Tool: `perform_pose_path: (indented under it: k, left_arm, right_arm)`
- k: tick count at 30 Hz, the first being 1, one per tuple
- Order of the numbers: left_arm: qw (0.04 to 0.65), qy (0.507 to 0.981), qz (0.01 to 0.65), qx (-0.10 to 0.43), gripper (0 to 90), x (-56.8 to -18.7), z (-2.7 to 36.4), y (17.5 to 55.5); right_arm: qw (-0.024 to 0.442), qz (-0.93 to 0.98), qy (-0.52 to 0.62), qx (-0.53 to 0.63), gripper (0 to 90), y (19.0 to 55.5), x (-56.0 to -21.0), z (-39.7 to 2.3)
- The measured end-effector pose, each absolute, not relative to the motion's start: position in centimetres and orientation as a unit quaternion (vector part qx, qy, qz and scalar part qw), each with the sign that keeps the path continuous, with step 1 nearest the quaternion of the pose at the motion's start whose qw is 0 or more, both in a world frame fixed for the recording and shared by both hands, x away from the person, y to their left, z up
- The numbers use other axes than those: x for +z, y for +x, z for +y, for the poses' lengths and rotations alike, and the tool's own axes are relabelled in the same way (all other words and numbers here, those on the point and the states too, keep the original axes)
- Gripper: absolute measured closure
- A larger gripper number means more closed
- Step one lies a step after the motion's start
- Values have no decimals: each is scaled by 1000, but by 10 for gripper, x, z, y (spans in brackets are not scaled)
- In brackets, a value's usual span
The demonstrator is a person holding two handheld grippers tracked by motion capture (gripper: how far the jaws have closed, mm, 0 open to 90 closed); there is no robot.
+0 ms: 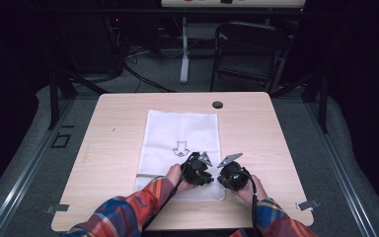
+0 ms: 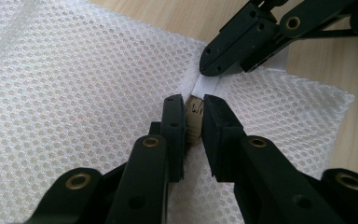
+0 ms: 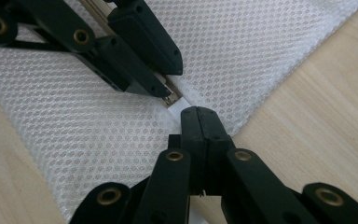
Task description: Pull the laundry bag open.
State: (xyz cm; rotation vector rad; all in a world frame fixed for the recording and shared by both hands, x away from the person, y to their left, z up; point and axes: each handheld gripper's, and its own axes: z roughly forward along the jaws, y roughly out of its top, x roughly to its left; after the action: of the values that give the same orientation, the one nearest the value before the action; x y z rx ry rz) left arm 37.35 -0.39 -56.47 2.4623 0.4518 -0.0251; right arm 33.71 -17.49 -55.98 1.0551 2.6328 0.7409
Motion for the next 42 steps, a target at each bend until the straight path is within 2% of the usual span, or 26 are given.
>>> perform_pose_path:
  k: [34, 42]
  left_arm:
    - [306, 932, 191, -30, 808, -564, 17, 378]
    - [309, 931, 193, -28, 805, -564, 17, 377]
  right_arm:
    - [114, 892, 364, 241, 896, 337, -556, -169]
    - [125, 892, 354, 252, 900, 341, -557, -151]
